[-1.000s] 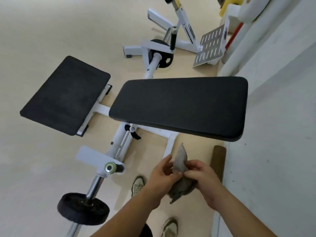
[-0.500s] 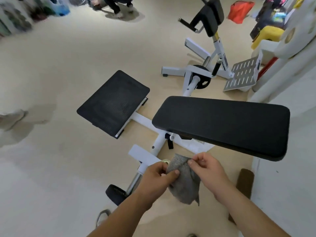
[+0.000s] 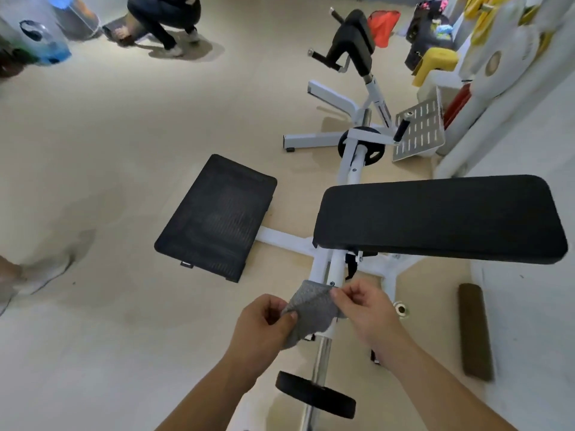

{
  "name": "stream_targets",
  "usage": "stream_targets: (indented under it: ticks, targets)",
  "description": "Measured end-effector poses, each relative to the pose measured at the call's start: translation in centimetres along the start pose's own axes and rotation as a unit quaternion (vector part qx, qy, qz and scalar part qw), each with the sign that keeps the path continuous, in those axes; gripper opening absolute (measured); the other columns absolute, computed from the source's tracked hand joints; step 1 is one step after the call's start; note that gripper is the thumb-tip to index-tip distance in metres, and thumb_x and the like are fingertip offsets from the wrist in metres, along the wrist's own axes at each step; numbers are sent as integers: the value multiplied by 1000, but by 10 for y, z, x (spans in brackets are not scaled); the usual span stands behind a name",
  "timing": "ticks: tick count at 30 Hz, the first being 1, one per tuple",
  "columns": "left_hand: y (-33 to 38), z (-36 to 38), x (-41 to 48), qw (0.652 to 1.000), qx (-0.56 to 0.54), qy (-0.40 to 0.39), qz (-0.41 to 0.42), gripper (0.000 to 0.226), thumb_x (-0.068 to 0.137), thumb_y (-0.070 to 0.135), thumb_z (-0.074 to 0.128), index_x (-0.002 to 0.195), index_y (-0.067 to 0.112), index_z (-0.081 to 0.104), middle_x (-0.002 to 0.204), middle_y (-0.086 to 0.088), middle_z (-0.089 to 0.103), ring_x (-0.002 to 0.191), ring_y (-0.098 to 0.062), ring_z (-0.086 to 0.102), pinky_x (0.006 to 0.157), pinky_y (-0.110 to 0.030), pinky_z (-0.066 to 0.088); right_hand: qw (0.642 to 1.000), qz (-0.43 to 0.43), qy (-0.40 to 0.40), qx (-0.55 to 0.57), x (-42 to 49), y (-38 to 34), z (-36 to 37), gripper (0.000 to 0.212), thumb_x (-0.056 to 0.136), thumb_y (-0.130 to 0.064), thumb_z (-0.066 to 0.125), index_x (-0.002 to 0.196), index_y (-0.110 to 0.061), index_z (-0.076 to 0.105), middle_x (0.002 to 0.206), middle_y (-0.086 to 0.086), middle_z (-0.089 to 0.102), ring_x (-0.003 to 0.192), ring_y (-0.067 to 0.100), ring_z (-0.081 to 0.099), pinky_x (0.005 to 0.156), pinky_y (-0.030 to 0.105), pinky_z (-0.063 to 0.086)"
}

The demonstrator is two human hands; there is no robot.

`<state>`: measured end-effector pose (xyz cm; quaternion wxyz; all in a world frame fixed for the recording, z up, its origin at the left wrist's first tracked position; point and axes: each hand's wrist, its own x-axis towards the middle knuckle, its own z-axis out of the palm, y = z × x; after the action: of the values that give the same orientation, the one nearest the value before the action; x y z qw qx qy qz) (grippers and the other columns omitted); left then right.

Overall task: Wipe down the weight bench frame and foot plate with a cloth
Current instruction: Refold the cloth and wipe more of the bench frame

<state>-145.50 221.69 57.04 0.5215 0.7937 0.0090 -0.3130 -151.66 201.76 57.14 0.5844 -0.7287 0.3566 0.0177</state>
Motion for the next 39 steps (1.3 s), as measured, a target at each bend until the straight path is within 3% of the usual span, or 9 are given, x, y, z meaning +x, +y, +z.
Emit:
stream_targets:
  ticks: [4,7,13,17,22,27,30,35,39]
  targets:
    - [16,-26,25,999,28,-5,32,9,94,21,72,86,18,68,82,0,72,75,-9,65,63,-16,51,996,-52,-4,-79,11,-27,17,19,97,-33,69,84,-22,60,66,-14,62,65,6,57,58,16,45]
    - [33,-39,50,997,59,-1,59,10,94,27,72,87,24,67,84,7,70,78,-8,65,66,-18,47,989,-73,-2,-131,28,-42,23,23,93,-40,71,78,-27,59,79,-21,68,70,1,58,68,21,45]
    - [55,-75,123,995,72,-19,68,8,95,27,71,87,27,70,81,9,71,78,-8,66,66,-22,50,998,-30,38,-45,80,-71,54,16,95,-30,71,85,-20,63,75,-7,68,71,4,61,70,26,50]
    - [84,-111,198,989,86,-66,101,9,99,27,67,93,30,72,86,15,73,85,-5,70,81,-27,60,994,33,109,2,138,-109,98,6,102,-36,60,103,-33,65,100,-11,69,96,10,64,79,25,53]
    - [137,-137,267,954,198,-175,144,12,100,27,63,97,36,70,96,21,70,97,-2,66,89,-27,59,972,169,25,158,191,-168,144,25,100,-53,57,110,-36,73,109,-4,75,102,24,72,83,49,63]
    - [202,-137,335,944,188,-202,181,20,100,18,63,90,34,69,86,23,70,84,7,65,71,-10,52,944,163,-3,287,244,-213,139,37,102,-48,56,115,-20,75,111,9,76,104,30,74,90,54,60]
    - [232,-120,383,952,180,-154,192,17,94,18,68,84,32,67,82,24,67,80,8,62,67,-11,49,937,147,25,315,282,-228,118,35,105,-37,54,116,-10,72,107,14,77,100,30,75,89,52,61]
    - [274,-71,460,956,171,-176,158,10,89,26,76,83,29,68,78,12,71,74,-2,67,67,-17,54,937,132,43,322,374,-240,75,25,102,-26,63,113,-6,73,110,20,74,103,35,73,88,56,60]
    - [314,-28,530,970,90,-225,35,29,89,31,79,115,29,66,111,6,70,103,-7,67,69,-11,53,935,139,61,320,461,-257,24,18,99,-20,66,110,-7,74,107,17,76,101,32,75,90,51,61]
